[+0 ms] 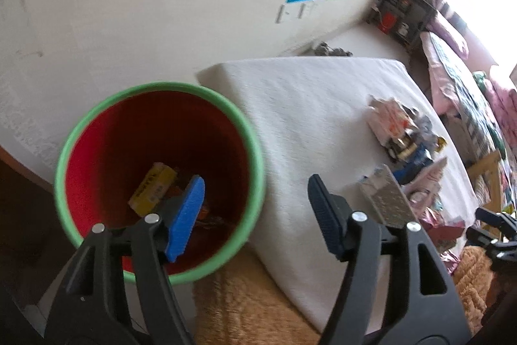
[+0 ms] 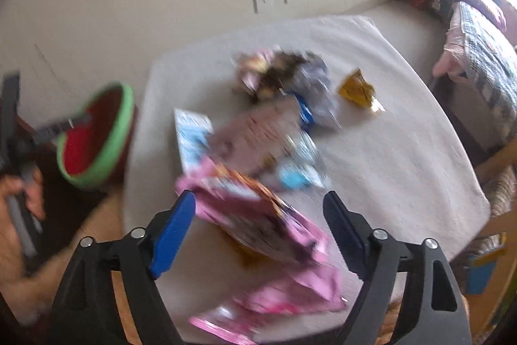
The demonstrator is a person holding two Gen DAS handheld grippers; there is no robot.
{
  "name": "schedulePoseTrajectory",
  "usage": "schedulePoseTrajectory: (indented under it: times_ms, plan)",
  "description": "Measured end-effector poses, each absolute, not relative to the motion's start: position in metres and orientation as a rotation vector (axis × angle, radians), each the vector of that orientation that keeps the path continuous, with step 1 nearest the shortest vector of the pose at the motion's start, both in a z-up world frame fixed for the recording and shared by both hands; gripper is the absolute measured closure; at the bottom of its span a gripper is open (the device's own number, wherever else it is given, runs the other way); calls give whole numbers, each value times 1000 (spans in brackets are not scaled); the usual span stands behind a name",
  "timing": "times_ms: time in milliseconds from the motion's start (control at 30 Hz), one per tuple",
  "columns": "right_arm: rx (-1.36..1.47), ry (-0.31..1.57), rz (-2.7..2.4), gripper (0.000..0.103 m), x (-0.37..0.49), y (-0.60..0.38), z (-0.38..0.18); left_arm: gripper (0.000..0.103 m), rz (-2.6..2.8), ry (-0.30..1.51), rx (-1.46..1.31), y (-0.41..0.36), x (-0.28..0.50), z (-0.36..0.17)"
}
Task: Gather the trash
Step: 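Move the left gripper to the white milk carton while the right grasps a pink wrapper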
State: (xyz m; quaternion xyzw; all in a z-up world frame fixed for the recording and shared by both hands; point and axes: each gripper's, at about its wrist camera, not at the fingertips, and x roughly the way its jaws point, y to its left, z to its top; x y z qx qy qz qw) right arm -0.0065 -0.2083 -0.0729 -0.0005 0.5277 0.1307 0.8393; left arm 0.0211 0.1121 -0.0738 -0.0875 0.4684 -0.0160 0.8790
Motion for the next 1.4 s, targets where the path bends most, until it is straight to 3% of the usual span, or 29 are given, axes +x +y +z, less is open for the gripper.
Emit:
schedulePoseTrajectory:
  times_ms: [167,333,433,1000,1033,1067,1200,1233,1267,1400]
  plan:
    - [-1,1145,299,26,-7,-202,-93,36,-126,1014,-185,80,24,-74]
    - [54,1161,327,62,-8,-203,-103,36,-197,1042,-154,50,23,-77]
    - [94,1132,319,70,-11,-209,-93,36,-229,1073,-172,38,24,-83]
    - [456,952,201,74,-17,-263,-43,37,-339,1215,-220,-33,54,-118]
    - [455,951,198,74,-19,-264,-42,41,-338,1218,-219,-35,54,-119]
    - [454,950,196,73,-20,-264,-42,52,-336,1216,-211,-37,53,-119]
    - [456,948,205,73,-21,-263,-40,61,-376,1221,-201,-38,48,-117]
    - [456,949,209,73,-21,-262,-40,67,-384,1221,-189,-38,47,-116]
    - [457,950,212,73,-21,-261,-41,82,-391,1214,-170,-38,46,-112]
    - [460,957,221,73,-20,-257,-44,87,-358,1190,-70,-34,50,-103]
